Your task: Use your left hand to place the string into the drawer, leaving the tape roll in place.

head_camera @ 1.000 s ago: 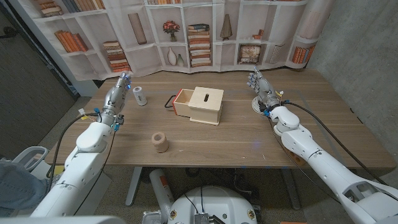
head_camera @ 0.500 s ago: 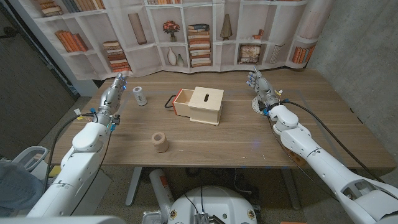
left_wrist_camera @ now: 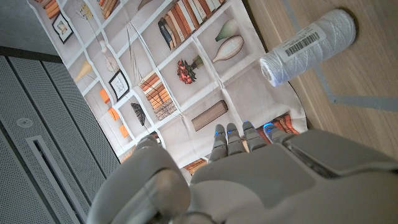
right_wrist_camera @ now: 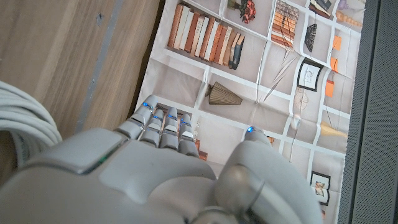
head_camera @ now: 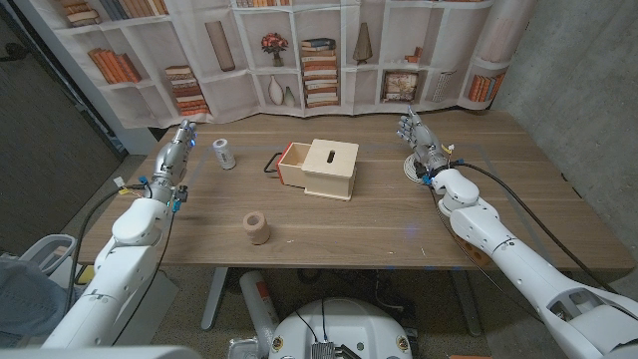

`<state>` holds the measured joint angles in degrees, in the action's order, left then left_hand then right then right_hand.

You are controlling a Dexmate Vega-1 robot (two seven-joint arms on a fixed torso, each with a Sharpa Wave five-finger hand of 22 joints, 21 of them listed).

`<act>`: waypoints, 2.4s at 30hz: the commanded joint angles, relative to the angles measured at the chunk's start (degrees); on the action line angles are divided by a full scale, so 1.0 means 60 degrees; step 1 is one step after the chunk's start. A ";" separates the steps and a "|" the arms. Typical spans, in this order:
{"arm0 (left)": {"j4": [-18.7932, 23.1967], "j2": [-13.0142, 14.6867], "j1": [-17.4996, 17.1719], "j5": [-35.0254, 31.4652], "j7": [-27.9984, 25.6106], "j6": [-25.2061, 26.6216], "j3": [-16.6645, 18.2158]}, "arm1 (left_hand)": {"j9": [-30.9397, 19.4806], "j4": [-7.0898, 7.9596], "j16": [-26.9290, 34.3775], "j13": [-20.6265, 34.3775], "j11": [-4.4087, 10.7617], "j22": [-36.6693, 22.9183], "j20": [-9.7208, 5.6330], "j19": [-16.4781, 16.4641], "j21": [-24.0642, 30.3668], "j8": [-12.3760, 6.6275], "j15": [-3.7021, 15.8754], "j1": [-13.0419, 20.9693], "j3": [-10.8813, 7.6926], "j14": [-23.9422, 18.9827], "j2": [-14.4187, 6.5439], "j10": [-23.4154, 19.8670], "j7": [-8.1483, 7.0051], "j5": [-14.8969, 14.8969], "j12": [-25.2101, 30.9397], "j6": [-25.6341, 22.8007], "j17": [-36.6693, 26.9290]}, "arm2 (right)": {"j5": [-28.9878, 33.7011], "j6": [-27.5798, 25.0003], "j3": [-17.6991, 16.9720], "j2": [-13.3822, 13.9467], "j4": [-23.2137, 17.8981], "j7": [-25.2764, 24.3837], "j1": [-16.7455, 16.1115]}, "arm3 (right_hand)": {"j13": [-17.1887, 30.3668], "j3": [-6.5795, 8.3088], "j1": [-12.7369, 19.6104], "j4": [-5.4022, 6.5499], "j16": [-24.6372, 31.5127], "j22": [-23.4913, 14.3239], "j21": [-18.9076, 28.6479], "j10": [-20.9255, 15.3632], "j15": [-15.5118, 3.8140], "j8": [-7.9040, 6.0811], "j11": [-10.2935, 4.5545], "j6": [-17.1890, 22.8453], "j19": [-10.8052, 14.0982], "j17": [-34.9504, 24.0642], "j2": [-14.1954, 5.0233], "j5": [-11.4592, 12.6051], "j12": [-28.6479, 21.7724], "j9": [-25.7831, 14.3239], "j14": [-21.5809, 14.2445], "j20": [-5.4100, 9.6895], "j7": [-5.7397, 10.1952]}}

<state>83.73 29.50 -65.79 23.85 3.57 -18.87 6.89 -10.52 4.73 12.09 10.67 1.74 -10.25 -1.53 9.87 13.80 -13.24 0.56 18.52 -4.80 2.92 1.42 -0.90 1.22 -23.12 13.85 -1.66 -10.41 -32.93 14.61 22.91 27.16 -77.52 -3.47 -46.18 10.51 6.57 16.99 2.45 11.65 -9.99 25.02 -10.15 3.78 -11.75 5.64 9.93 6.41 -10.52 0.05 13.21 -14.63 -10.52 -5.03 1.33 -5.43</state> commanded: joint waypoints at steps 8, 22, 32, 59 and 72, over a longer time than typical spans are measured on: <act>-0.0595 -0.0096 -0.0053 -0.0080 -0.0182 -0.0283 0.0268 | -0.0043 -0.0018 -0.0021 0.0027 0.0080 -0.0022 0.0067 0.0220 -0.0008 -0.0019 0.0045 0.0164 0.0104 -0.0084 0.0025 -0.0135 -0.0020 -0.0112 0.0005 -0.0127 -0.0018 | 0.0059 -0.0060 -0.0018 0.0045 -0.0173 -0.0156 -0.0073 | 0.0035 -0.0020 0.0030 -0.0062 -0.0016 -0.0021 -0.0042 -0.0089 -0.0032 0.0043 0.0016 0.0115 0.0108 -0.0030 -0.0072 0.0009 0.0011 -0.0049 -0.0130 0.0030 0.0043; -0.1361 -0.0298 0.0335 -0.0579 -0.0946 -0.0366 0.0146 | -0.0047 -0.0233 0.0010 0.0033 0.0178 -0.0007 0.0181 0.0036 -0.0032 -0.0047 0.0133 0.0518 0.0120 -0.0363 0.0129 -0.0402 -0.0064 -0.0234 0.0025 -0.0336 -0.0010 | 0.0131 -0.0189 -0.0037 0.0142 -0.0462 -0.0356 -0.0205 | 0.0036 -0.0029 0.0024 -0.0074 -0.0024 -0.0022 -0.0090 -0.0116 -0.0032 0.0047 0.0029 0.0120 0.0141 -0.0030 -0.0079 0.0005 0.0026 -0.0050 -0.0154 0.0030 0.0042; -0.1140 -0.0148 0.0399 -0.1181 -0.1792 0.0176 -0.0007 | -0.0056 -0.0571 -0.0024 0.0042 0.0237 -0.0001 0.0321 -0.0092 -0.0078 -0.0047 0.0136 0.1139 -0.0011 -0.0474 0.0106 -0.0525 -0.0102 -0.0357 -0.0008 -0.0427 -0.0007 | 0.0133 -0.0212 -0.0072 0.0194 -0.0575 -0.0415 -0.0264 | 0.0036 -0.0040 0.0013 -0.0080 -0.0035 -0.0024 -0.0130 -0.0123 -0.0025 0.0051 0.0035 0.0126 0.0165 -0.0032 -0.0081 0.0002 0.0044 -0.0050 -0.0154 0.0022 0.0040; -0.0391 0.0538 0.0740 -0.2299 -0.2465 0.1882 -0.0803 | -0.0100 -0.1282 -0.0284 0.0108 -0.0089 -0.0052 0.0974 0.0224 -0.0352 0.0397 -0.0426 0.2371 -0.0007 0.0370 0.0354 0.0544 -0.0061 -0.0520 -0.0447 0.0816 -0.0071 | 0.0166 -0.0128 -0.0055 0.0132 -0.0602 -0.0460 -0.0278 | 0.0038 -0.0067 -0.0012 -0.0096 -0.0040 -0.0028 -0.0233 -0.0151 -0.0010 0.0064 0.0038 0.0115 0.0188 -0.0034 -0.0081 -0.0004 0.0077 -0.0050 -0.0202 -0.0005 0.0079; 0.0133 0.0867 0.1087 -0.2917 -0.2650 0.3257 -0.1318 | -0.0108 -0.1347 -0.0297 0.0118 -0.0150 -0.0062 0.1061 0.0304 -0.0374 0.0405 -0.0544 0.2489 0.0056 0.0614 0.0409 0.0746 -0.0030 -0.0515 -0.0459 0.0986 -0.0081 | 0.0115 -0.0065 -0.0137 0.0185 -0.0617 -0.0460 -0.0357 | 0.0039 -0.0075 -0.0019 -0.0102 -0.0046 -0.0029 -0.0270 -0.0167 -0.0004 0.0063 0.0041 0.0122 0.0201 -0.0034 -0.0085 -0.0006 0.0087 -0.0050 -0.0211 -0.0017 0.0097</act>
<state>82.65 33.40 -60.91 9.58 -10.87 -5.04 1.20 -11.08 -3.08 10.37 11.08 0.76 -10.55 4.65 9.86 11.63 -10.80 -2.54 32.76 -4.41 6.04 3.75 2.86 1.02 -25.78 11.19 3.70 -10.82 -31.92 13.95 22.45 28.08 -81.21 -6.25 -47.97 10.51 6.09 16.99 1.97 11.45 -9.99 23.49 -10.65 3.78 -11.37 6.16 10.23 7.11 -10.52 0.05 13.20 -14.18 -10.52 -5.64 1.43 -5.12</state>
